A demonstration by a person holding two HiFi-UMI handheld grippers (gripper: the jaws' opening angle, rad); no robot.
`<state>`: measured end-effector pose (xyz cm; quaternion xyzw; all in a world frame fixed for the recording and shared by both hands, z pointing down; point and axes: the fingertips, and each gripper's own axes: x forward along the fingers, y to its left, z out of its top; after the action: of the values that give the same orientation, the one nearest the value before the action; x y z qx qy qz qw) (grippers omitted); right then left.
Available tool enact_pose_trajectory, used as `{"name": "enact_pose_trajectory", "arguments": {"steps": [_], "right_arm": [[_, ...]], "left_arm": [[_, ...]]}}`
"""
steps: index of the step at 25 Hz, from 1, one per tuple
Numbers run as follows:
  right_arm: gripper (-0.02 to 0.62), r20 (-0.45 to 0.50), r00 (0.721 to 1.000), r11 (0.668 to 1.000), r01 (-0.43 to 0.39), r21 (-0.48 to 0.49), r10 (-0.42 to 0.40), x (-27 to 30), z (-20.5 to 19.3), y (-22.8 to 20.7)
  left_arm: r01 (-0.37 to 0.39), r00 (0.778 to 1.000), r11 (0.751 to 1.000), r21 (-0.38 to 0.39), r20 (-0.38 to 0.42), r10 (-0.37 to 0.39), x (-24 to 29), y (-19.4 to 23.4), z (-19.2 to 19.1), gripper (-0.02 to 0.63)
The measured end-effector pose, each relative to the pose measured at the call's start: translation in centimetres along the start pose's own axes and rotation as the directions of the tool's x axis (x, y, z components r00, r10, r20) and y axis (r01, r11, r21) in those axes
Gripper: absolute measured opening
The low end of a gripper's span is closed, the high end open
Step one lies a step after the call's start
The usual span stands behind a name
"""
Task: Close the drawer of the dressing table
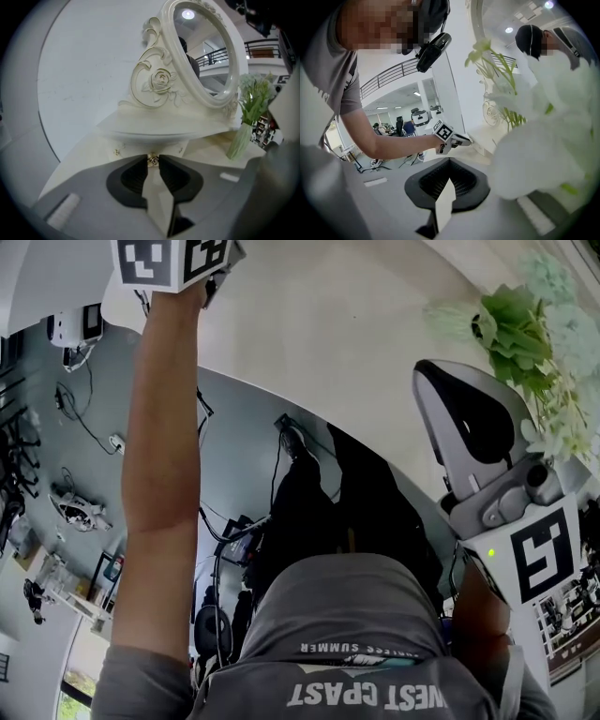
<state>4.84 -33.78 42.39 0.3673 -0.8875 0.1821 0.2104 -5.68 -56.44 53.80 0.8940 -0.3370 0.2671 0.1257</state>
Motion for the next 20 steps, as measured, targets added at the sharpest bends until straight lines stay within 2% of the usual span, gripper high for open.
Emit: {"name": "enact_pose_trajectory", "arguments": {"steps": [9,13,16,20], "right_arm": [[0.002,0.028,1.000,1.000,-0.007,-0.012,0.008,-0.2,1.0,0.6],[0.002,0.051,0.998,0.999,-0.020,-0.028,0.022,0.3,1.1,-0.6],[0.002,0.071,0.997,0.998,-0.026,-0.049,0.030,-0.5,2.9,0.8],[0.002,0.099,0.995,0.996,-0.015,-0.092,0.024,-3.2,7.0,4.8]], "left_arm": [[-0.001,0.998,1.000,-0.027,-0.066,0.000,0.9,-0.1,-1.4,0.095],[-0.002,0.996,0.999,-0.034,-0.087,-0.001,0.3,-0.2,-1.6,0.063],[-0.002,0.997,1.000,-0.023,-0.081,0.000,-3.2,-0.8,-0.5,0.025],[-0.004,1.000,1.000,0.008,-0.031,0.004,-10.2,-2.3,3.0,0.005]]}}
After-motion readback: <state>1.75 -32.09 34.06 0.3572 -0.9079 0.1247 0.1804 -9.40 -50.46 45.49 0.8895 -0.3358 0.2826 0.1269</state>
